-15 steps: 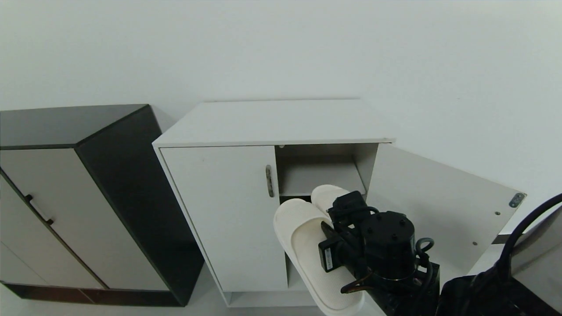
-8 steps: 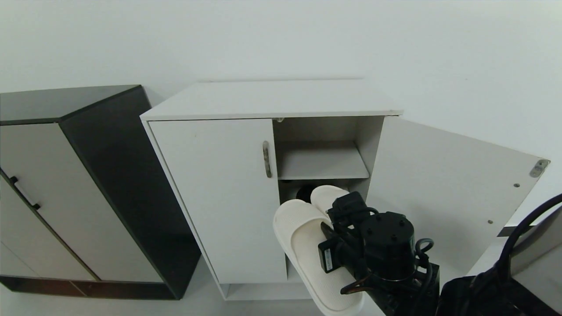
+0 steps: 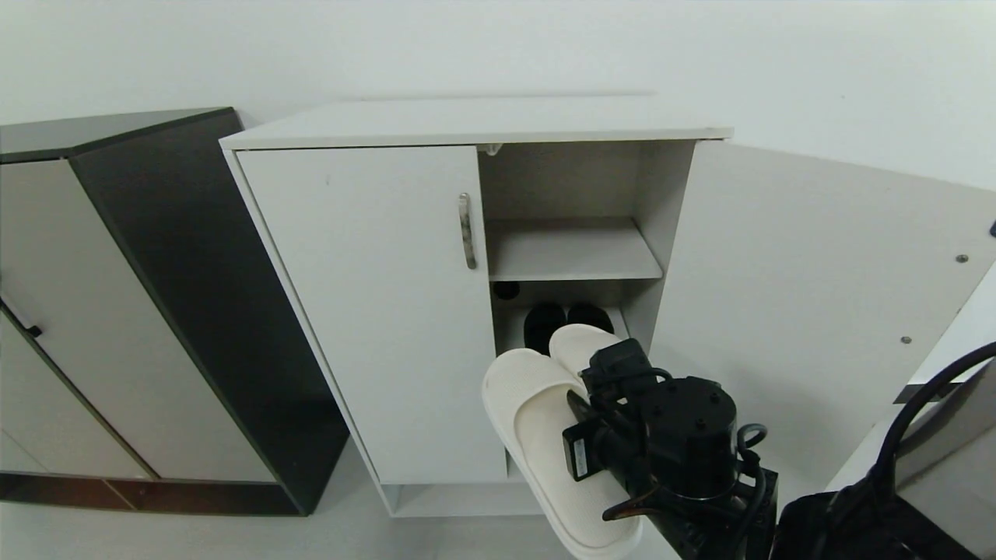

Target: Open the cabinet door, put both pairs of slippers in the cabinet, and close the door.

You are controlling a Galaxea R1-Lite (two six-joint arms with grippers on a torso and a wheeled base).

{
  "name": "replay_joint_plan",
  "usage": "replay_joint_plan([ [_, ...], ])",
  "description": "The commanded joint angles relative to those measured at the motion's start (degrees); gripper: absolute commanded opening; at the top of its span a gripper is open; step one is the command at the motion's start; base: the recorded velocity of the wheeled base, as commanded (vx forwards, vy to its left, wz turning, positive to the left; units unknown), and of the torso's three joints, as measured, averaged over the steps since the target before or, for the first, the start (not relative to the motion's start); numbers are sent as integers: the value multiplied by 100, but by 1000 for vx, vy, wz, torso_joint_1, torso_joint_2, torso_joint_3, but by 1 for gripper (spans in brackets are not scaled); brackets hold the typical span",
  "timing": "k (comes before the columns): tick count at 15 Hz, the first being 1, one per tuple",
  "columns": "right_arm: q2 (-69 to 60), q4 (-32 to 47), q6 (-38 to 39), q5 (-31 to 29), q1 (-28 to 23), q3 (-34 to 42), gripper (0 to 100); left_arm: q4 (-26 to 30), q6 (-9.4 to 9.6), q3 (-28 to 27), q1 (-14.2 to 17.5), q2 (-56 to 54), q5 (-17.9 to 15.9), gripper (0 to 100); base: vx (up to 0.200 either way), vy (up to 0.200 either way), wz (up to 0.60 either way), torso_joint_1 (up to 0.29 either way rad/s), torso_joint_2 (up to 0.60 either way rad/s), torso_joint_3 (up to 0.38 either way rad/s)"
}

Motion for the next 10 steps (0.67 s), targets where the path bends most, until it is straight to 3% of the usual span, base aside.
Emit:
replay_joint_plan([
  [1, 86, -145, -126, 4, 5, 106, 0, 0, -1, 0, 2, -1, 1, 0, 0, 0, 0, -36, 432, 403],
  [4, 262, -628, -266, 22, -39, 159, 0, 0, -1, 0, 2, -1, 1, 0, 0, 0, 0, -14, 315, 297],
  [10, 526, -1481, -548, 233, -92, 282, 0, 0, -1, 0, 2, -1, -8, 0, 0, 0, 0, 1, 29, 24],
])
